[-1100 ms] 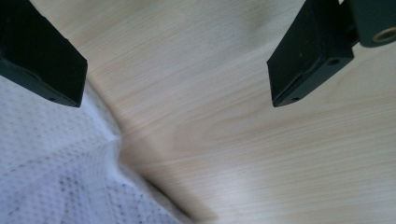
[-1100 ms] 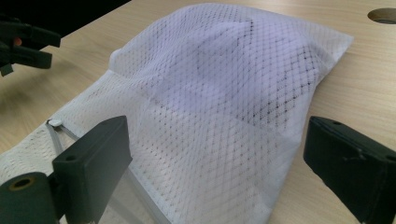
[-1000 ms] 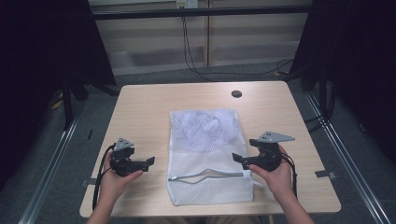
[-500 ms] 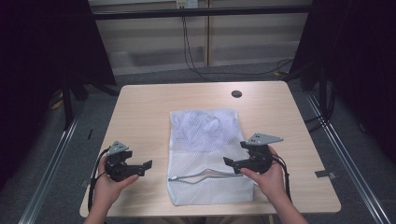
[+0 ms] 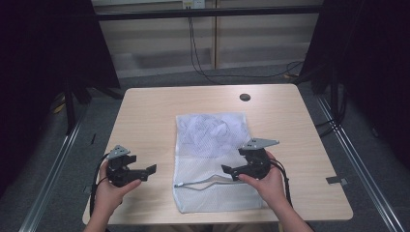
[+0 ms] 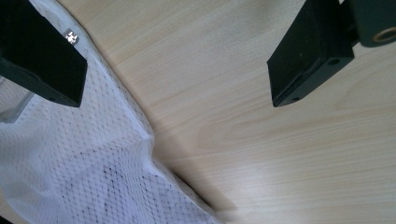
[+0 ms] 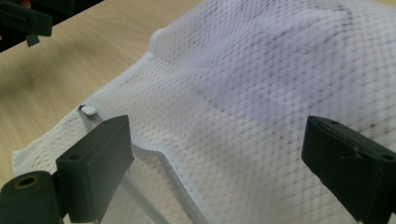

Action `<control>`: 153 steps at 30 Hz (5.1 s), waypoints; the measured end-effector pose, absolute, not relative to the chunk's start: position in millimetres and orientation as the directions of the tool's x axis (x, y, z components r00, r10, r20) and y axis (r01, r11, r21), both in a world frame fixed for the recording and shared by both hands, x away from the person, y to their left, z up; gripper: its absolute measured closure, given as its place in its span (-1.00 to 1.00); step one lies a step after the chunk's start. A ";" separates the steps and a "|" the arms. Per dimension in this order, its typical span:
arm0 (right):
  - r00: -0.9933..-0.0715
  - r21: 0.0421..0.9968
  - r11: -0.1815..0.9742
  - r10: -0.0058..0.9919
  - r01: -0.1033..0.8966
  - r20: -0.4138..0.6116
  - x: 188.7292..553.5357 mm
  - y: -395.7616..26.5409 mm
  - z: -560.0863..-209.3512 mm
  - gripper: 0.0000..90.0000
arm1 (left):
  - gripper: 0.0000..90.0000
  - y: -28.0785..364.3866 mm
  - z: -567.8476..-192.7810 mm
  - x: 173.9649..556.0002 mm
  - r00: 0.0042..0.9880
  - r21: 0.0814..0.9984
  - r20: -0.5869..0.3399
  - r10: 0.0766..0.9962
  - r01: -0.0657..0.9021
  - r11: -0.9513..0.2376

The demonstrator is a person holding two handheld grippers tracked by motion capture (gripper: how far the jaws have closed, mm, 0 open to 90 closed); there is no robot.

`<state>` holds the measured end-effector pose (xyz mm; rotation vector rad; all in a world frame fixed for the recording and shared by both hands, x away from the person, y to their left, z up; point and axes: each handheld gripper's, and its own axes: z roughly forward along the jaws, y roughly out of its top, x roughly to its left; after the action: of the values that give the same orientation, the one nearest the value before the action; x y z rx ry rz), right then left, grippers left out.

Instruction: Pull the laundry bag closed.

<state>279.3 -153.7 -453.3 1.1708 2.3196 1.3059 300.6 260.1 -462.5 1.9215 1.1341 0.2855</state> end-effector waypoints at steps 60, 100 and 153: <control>-0.686 0.711 0.273 0.614 0.648 0.390 281.4 -60.6 -468.1 -0.08 | -0.87 265.1 -459.6 289.1 0.571 0.774 -0.213 0.793 0.593 -0.220; -0.596 0.604 0.227 0.610 0.763 0.523 282.9 -33.7 -487.0 0.27 | -0.86 265.4 -460.2 289.2 0.569 0.768 -0.233 0.789 0.605 -0.210; -0.539 0.519 0.228 0.597 0.824 0.594 290.0 -8.7 -505.6 0.66 | -0.84 268.9 -462.3 290.2 0.555 0.759 -0.229 0.800 0.616 -0.211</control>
<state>290.0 -8.7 -505.6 1.5867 2.6599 1.4383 290.2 268.9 -462.3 1.9236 1.1460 0.2677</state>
